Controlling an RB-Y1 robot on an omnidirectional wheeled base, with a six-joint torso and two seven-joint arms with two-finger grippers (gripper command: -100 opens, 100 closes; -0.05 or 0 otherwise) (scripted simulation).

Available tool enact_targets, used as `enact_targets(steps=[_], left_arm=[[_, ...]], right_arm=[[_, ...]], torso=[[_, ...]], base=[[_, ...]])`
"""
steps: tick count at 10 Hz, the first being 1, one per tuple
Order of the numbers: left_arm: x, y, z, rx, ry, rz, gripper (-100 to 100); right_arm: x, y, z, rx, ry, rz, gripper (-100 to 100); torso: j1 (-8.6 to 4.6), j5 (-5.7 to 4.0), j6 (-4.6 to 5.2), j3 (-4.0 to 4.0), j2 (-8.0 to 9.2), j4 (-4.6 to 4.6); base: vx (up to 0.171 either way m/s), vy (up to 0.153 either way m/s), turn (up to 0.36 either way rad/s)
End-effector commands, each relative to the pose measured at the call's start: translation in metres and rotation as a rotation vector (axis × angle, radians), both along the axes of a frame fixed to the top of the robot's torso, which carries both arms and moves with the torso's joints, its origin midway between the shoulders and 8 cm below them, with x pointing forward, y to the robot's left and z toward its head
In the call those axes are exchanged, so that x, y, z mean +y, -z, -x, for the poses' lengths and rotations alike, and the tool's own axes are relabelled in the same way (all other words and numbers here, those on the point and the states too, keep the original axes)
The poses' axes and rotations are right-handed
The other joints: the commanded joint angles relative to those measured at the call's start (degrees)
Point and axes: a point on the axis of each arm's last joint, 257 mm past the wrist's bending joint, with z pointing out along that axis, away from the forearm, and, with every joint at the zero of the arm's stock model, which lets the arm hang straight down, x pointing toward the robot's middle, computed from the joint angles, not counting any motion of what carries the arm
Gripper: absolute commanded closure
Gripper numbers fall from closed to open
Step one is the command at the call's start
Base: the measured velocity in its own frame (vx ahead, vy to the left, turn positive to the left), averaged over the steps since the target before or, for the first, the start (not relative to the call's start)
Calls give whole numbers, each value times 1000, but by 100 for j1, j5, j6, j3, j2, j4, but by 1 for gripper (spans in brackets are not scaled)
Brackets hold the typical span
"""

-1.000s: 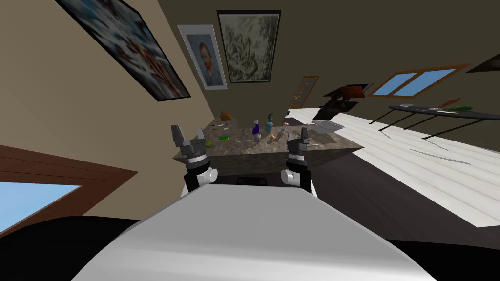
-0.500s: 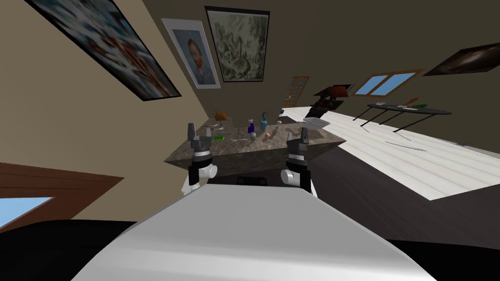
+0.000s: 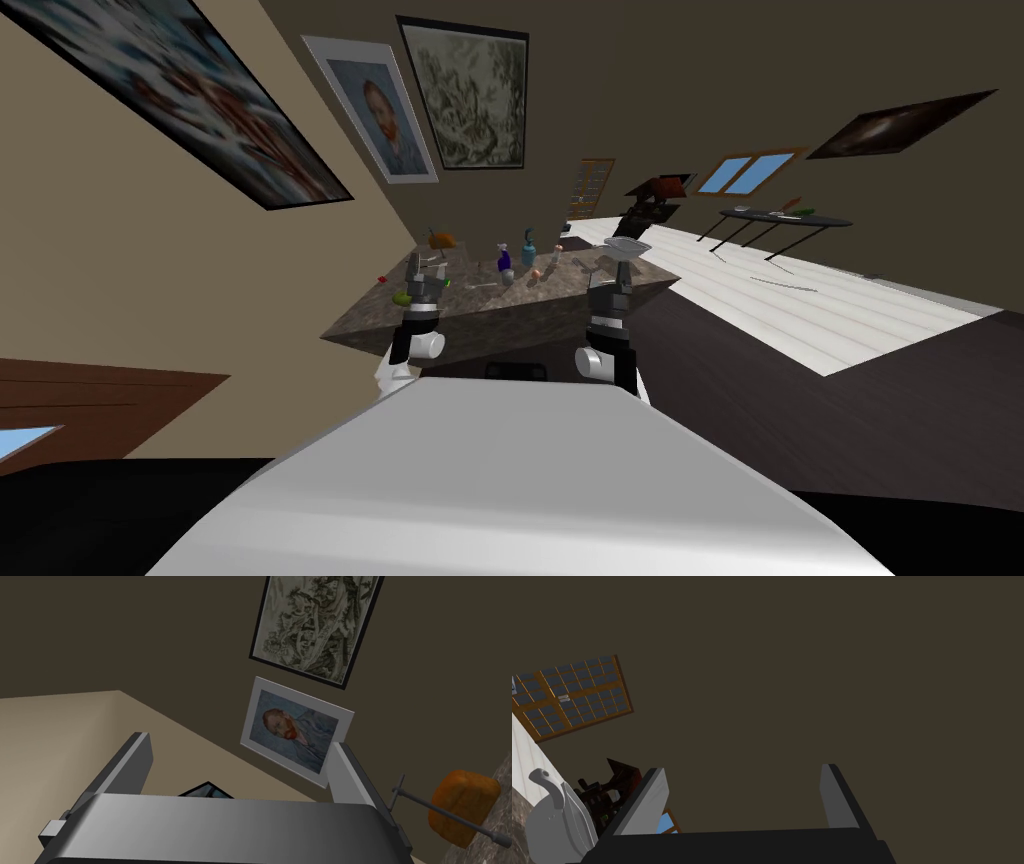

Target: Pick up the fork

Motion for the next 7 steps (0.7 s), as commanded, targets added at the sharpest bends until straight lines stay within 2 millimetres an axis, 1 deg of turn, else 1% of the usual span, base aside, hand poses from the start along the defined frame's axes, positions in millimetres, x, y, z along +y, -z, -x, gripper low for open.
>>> enact_targets(steps=[1, 2, 3, 4, 5, 6, 7], left_arm=[[0, 10, -19, 54, 33, 5, -100], [0, 14, -21, 71, 32, 5, -100], [1, 22, -36, 113, 59, 10, -100], [1, 25, -38, 128, 58, 9, -100], [2, 34, -52, 173, 82, 14, -100], [2, 37, -54, 188, 81, 14, -100], [4, 47, -69, 236, 101, 18, -100]], right_arm=[[0, 0, 0, 0, 0, 0, 0], [0, 0, 0, 0, 0, 0, 0], [0, 0, 0, 0, 0, 0, 0], [0, 0, 0, 0, 0, 0, 0], [0, 0, 0, 0, 0, 0, 0], [0, 0, 0, 0, 0, 0, 0], [0, 0, 0, 0, 0, 0, 0]], torso=[[0, 0, 0, 0, 0, 0], [-1, 0, 3, 0, 1, 0], [-1, 0, 0, 0, -1, 0], [-6, -1, 3, -1, -1, 0], [-3, -1, 0, -1, -2, 0], [-7, -1, 2, 0, 0, 0], [-2, -1, -1, 0, -1, 0]], base=[[-46, -40, -153], [-38, -39, -79], [-40, -57, -147], [-34, -44, -93], [-44, -57, -152], [-35, -41, -81], [-41, -43, -173]])
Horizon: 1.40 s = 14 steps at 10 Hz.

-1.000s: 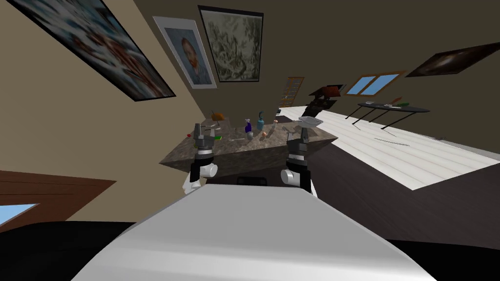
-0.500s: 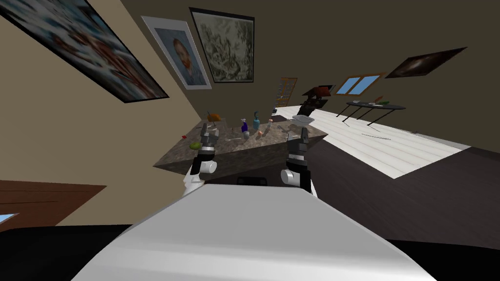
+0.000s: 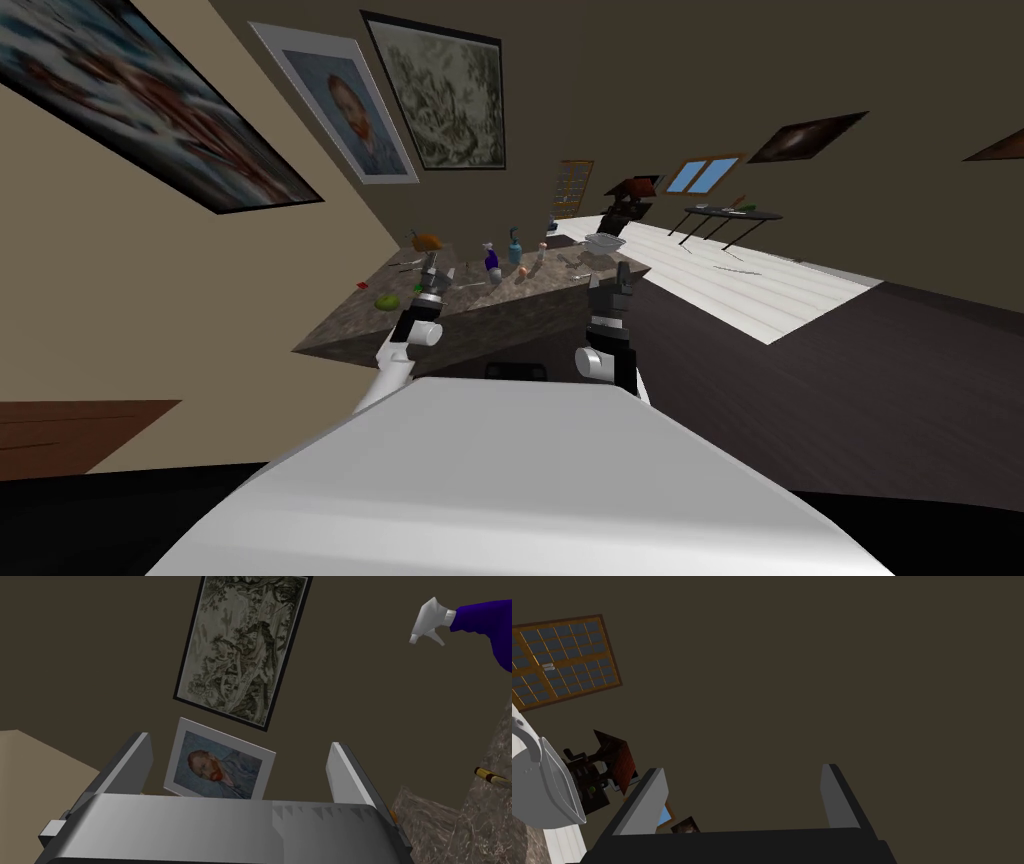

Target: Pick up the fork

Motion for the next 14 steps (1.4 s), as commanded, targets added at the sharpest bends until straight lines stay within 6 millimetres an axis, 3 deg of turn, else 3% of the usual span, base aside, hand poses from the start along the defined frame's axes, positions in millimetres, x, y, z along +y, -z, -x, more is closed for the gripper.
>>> enact_targets(steps=[1, 4, 6, 9, 14], left_arm=[[-1, 11, -9, 45, 9, 3, -100], [7, 33, -37, 159, 38, 10, -100], [7, 38, -39, 180, 36, 9, -100], [21, 60, -64, 295, 47, 16, -100], [42, 98, -85, 476, 32, 21, -100]], right_arm=[[0, 0, 0, 0, 0, 0, 0], [0, 0, 0, 0, 0, 0, 0], [0, 0, 0, 0, 0, 0, 0], [0, 0, 0, 0, 0, 0, 0], [0, 0, 0, 0, 0, 0, 0]], torso=[[0, 0, 0, 0, 0, 0], [2, 0, -4, -1, -2, 0], [1, 0, -5, -1, -2, 0], [8, 2, -6, -3, -5, -1], [9, 2, -2, -4, -9, -1]], base=[[-36, -33, -90], [-34, -45, -143], [-17, -27, -40], [-20, -30, -156], [-15, -24, -126]])
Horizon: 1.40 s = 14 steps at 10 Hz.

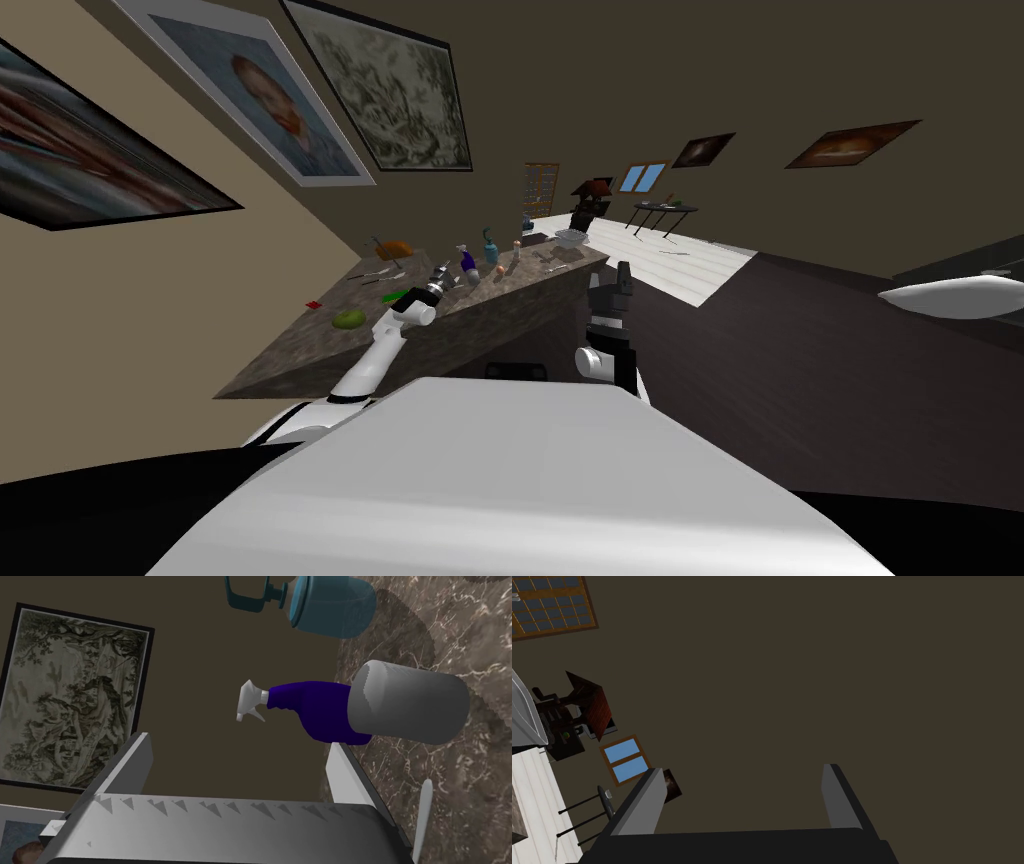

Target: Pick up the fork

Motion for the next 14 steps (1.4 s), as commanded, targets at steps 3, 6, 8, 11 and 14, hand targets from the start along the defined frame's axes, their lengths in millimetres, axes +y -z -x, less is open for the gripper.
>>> enact_targets(steps=[3, 6, 8, 11, 14], left_arm=[[18, 26, -9, 115, -18, -3, -100], [45, 46, -19, 235, -49, 5, -100], [59, 60, -20, 315, -70, 7, -100], [81, 82, -17, 417, -108, 12, -100], [99, 104, -9, 529, -143, 15, -100]], right_arm=[[0, 0, 0, 0, 0, 0, 0], [0, 0, 0, 0, 0, 0, 0], [0, 0, 0, 0, 0, 0, 0], [0, 0, 0, 0, 0, 0, 0], [0, 0, 0, 0, 0, 0, 0]], torso=[[4, 1, 0, 0, -1, 0], [8, 1, -1, -1, -2, 0], [10, 3, -1, -2, -3, -1], [12, 3, -3, -2, -4, -1], [19, 4, 1, -5, -8, -1]], base=[[-5, -7, -83], [0, 2, -142], [6, 13, -146], [6, 16, -81], [12, 31, -117]])
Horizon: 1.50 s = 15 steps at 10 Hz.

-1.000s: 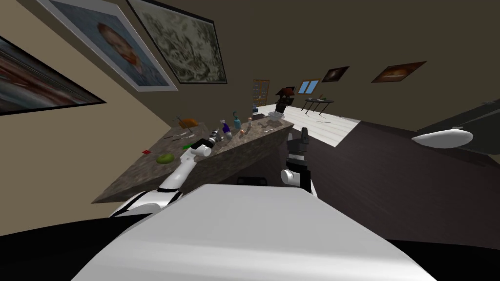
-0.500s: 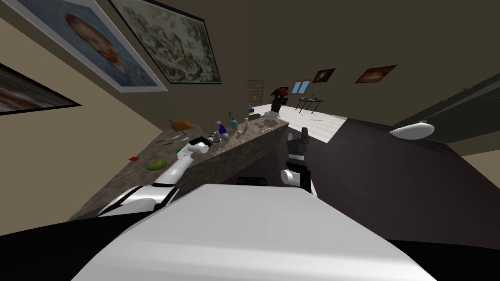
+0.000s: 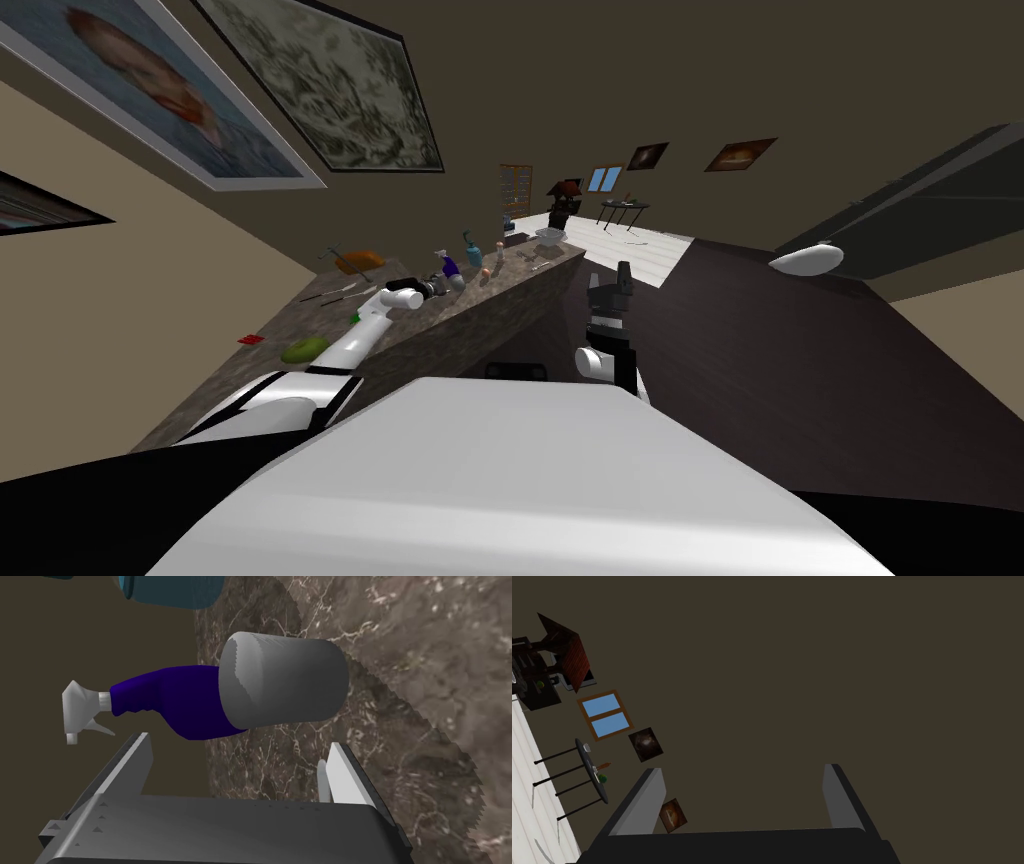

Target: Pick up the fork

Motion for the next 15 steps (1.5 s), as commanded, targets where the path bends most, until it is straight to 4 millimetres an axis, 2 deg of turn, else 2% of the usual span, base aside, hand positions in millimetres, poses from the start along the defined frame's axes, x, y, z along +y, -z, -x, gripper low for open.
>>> enact_targets(steps=[1, 2, 3, 4, 6, 7, 8, 9, 11, 12, 14, 15], left_arm=[[5, 9, 7, 37, -7, -1, -100], [22, 17, 11, 92, -39, 6, -100], [23, 22, 15, 117, -42, 5, -100], [37, 26, 18, 158, -69, 13, -100], [40, 37, 26, 206, -79, 12, -100], [56, 43, 32, 254, -113, 21, -100], [57, 48, 37, 280, -116, 21, -100], [69, 51, 44, 323, -145, 32, -100], [72, 61, 53, 371, -155, 32, -100], [86, 66, 63, 421, -190, 45, -100], [86, 71, 69, 450, -194, 45, -100], [98, 77, 82, 504, -228, 60, -100]], right_arm=[[0, 0, 0, 0, 0, 0, 0], [0, 0, 0, 0, 0, 0, 0], [0, 0, 0, 0, 0, 0, 0], [0, 0, 0, 0, 0, 0, 0], [0, 0, 0, 0, 0, 0, 0], [0, 0, 0, 0, 0, 0, 0], [0, 0, 0, 0, 0, 0, 0], [0, 0, 0, 0, 0, 0, 0], [0, 0, 0, 0, 0, 0, 0], [0, 0, 0, 0, 0, 0, 0], [0, 0, 0, 0, 0, 0, 0], [0, 0, 0, 0, 0, 0, 0]], torso=[[0, 0, 0, 0, 0, 0], [-5, -1, -2, 2, 4, 1], [-3, -1, 4, 1, 1, 1], [1, 0, -1, 1, 2, 1], [6, 2, -2, 0, 0, 0], [-1, 1, -2, 2, 2, 1], [1, 0, 3, 1, 2, 1], [4, 1, -1, 1, 1, 1], [9, 3, -2, 0, 0, 0], [0, 1, -3, 1, 1, 0], [4, 2, -1, 0, -1, 0], [-2, 1, -2, 1, 1, 0]], base=[[4, 18, 2], [12, 27, -154], [10, 40, -102], [16, 46, -170], [9, 41, -31], [9, 39, -160], [13, 51, -102], [14, 63, -139], [11, 43, -31], [14, 41, -121], [11, 41, -50], [16, 52, -131]])
